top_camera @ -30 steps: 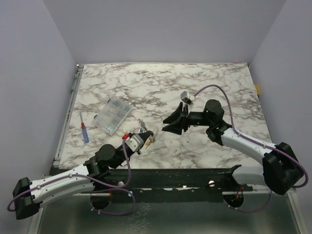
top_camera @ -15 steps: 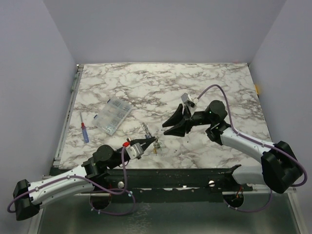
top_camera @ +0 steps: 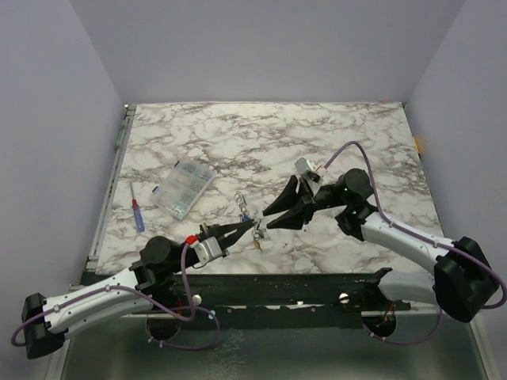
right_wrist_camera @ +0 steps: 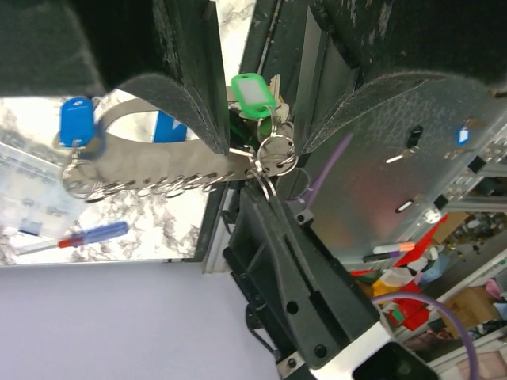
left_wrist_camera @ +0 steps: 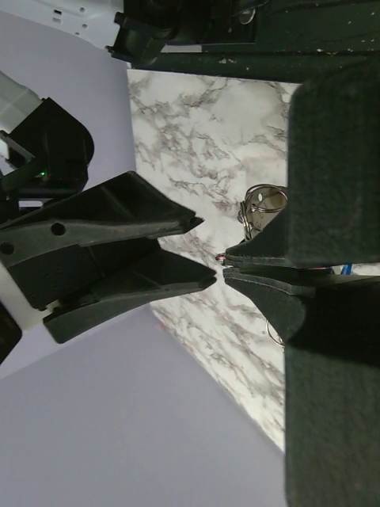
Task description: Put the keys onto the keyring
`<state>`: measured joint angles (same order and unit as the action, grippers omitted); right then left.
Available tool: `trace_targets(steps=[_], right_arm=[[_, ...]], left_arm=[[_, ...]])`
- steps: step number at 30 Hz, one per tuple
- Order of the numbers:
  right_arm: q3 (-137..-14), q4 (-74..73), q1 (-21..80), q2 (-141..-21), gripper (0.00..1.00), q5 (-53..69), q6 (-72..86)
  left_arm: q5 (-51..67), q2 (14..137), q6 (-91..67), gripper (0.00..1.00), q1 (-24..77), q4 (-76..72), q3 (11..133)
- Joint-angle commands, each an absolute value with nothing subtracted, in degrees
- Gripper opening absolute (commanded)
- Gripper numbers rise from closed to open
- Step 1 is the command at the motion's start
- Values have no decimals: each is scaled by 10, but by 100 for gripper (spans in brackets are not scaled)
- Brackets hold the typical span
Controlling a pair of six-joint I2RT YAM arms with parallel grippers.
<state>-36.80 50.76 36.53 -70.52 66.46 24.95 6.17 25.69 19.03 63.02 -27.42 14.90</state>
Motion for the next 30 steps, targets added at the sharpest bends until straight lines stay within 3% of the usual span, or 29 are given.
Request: trace_targets(steps=[1, 9, 30], right_arm=[[-392, 386, 405, -681, 46, 632, 178], [-415, 348, 439, -667, 41, 560, 138], [-452, 345, 451, -647, 43, 563, 149]], left_arm=[[98, 238, 192, 0, 632, -339, 162], [113, 207, 163, 0, 632, -363, 146], [114, 178, 147, 0, 632, -360, 135]])
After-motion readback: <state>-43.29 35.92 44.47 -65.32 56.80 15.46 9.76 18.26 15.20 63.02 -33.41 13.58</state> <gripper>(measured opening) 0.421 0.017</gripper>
